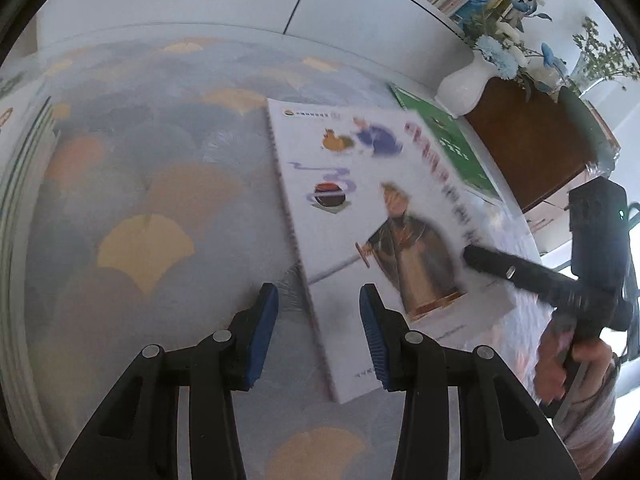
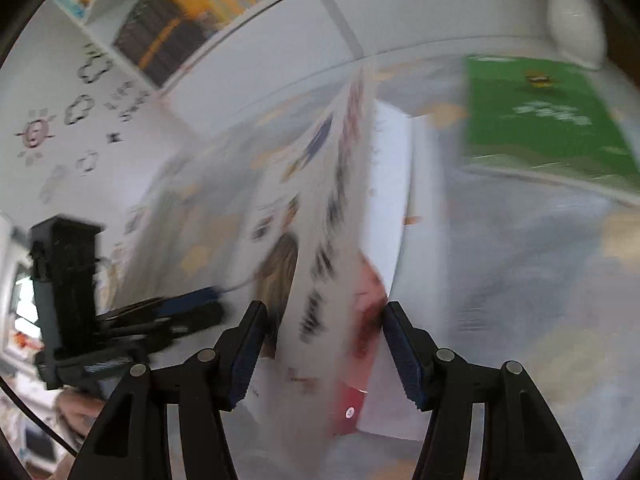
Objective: Organize books
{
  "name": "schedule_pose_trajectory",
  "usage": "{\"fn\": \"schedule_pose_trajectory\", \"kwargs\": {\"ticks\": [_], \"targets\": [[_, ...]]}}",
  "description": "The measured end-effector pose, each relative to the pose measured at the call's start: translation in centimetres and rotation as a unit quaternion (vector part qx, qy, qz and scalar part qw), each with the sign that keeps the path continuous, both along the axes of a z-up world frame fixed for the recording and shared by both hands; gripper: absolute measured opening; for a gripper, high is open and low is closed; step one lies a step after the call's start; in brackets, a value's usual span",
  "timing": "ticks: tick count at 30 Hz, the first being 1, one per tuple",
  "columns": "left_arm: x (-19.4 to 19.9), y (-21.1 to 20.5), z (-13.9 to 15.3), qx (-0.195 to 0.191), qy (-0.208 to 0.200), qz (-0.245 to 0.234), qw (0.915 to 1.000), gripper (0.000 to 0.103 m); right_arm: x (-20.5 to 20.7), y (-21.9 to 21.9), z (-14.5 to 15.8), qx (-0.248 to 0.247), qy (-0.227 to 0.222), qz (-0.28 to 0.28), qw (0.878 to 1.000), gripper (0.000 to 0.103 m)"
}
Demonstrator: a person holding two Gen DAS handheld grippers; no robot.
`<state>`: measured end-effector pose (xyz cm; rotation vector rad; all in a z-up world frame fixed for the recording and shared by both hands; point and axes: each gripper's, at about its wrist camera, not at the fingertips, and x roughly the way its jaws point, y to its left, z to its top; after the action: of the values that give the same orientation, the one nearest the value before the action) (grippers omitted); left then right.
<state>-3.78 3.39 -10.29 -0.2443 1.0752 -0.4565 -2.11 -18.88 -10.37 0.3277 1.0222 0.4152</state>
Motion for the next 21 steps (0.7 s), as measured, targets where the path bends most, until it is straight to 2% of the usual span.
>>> {"fn": "schedule_pose_trajectory", "kwargs": {"ticks": [2,6,11,15,16,19,20,21], "targets": [[0.3,-0.2,-0.1,-0.003,0.001,0.002,1.0,0.039,0.7,-2.2,-0.3,0.004,0.012,-0.024,1.0,0.058],[0.7,-0.9,0.0,0.009,-0.008,-0.004,0.9999,0.039,1.5,-3.9,-1.0,0.053,0.028,-0.023,0.998,0.058],[1.8,-1.3,0.2,0.026,-0.003,-0.022,0.9994,0.04,2.1,-2.1,-0.6,0.001,0.041,0.061,0.997,0.061],[2.5,-0.4,0.0,0.002,0.009,-0.038,0.9992,0.04,1.6,-2.5,-1.1,0.002,0.053,0.119,0.991,0.061],[2.7,-0.3,-0.1,-0.003,0.009,-0.038,0.9992,0.04,1.9,-2.8,-1.3,0.013,0.052,0.13,0.99,0.061],[3.7,-0.8,-0.2,-0.001,-0.003,-0.041,0.9992,0.04,3.6,-4.7,-2.6,0.12,0.07,0.144,0.98,0.06],[3.9,-1.2,-0.1,0.007,-0.009,-0.043,0.999,0.04,4.1,-5.2,-3.3,0.149,0.079,0.142,0.975,0.053],[4.1,-1.6,-0.1,0.019,-0.017,-0.046,0.9986,0.039,4.7,-5.4,-4.0,0.164,0.091,0.138,0.973,0.036]]}}
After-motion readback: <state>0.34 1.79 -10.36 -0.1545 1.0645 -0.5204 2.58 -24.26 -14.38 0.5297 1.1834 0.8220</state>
